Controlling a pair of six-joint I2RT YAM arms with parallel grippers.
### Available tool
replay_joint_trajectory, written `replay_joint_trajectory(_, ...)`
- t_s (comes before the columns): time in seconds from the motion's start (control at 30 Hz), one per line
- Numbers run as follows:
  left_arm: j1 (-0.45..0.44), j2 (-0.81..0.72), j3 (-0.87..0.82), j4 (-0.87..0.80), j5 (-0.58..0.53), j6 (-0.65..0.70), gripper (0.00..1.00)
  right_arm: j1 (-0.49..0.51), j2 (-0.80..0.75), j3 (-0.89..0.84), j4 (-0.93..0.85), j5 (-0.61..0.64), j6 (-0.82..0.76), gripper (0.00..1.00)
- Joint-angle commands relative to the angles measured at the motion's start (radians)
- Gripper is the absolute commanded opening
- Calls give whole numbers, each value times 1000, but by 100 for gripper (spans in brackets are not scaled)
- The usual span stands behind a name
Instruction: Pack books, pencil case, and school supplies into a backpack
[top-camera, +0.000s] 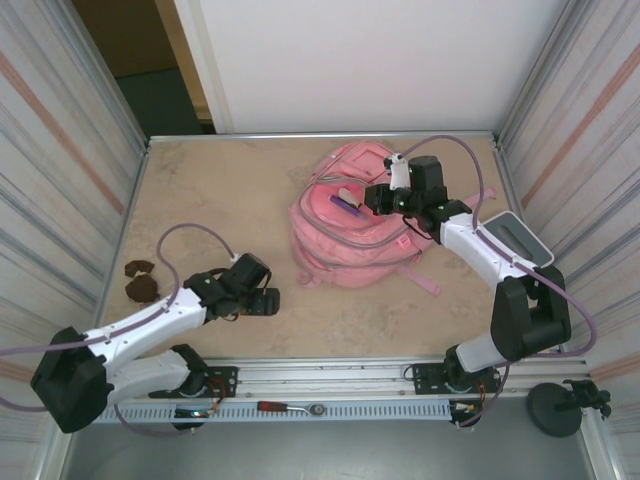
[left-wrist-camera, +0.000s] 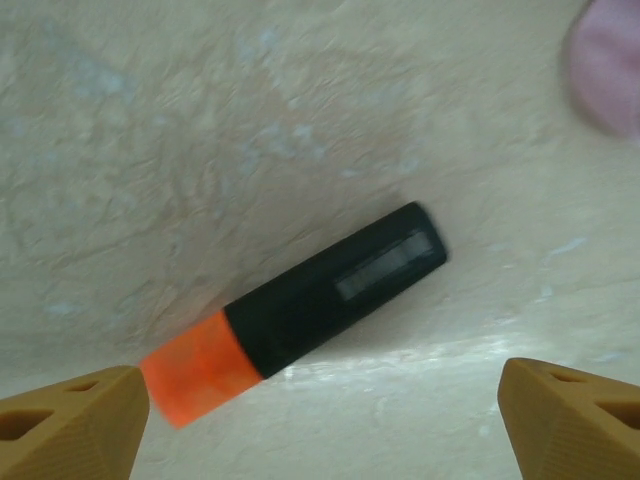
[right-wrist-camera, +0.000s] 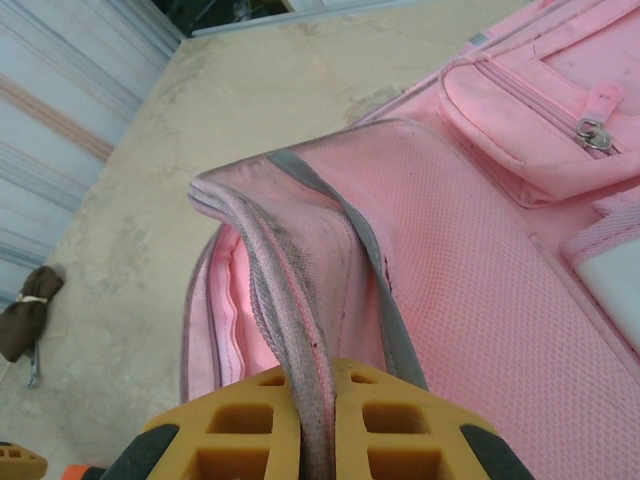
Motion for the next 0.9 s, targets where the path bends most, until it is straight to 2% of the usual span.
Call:
replay_joint_trajectory(0.0,-7,70,34,-84,-93,-8,93,-8,-2,-10,39,-29,10,3)
replay_joint_trajectory(0.27,1,264,86,-35,-96,54,96,-11,-11,-21,42,-31,9,3)
replay_joint_trajectory(0.4,51,309,81,26,-58,85,92,-12,-11,-21,42,-34,8,3)
replay_joint_trajectory(0.5,102,311,65,89,11,112,84,-13,-13,-22,39,-35,8,3)
replay_joint_trajectory(0.63,150,312,52,147,87,132,69,-15,-14,-25,36,-33,7,3)
replay_joint_trajectory(0.87,177,310,31,178,129,123,40,-17,-12,-20,30,-32,5,3)
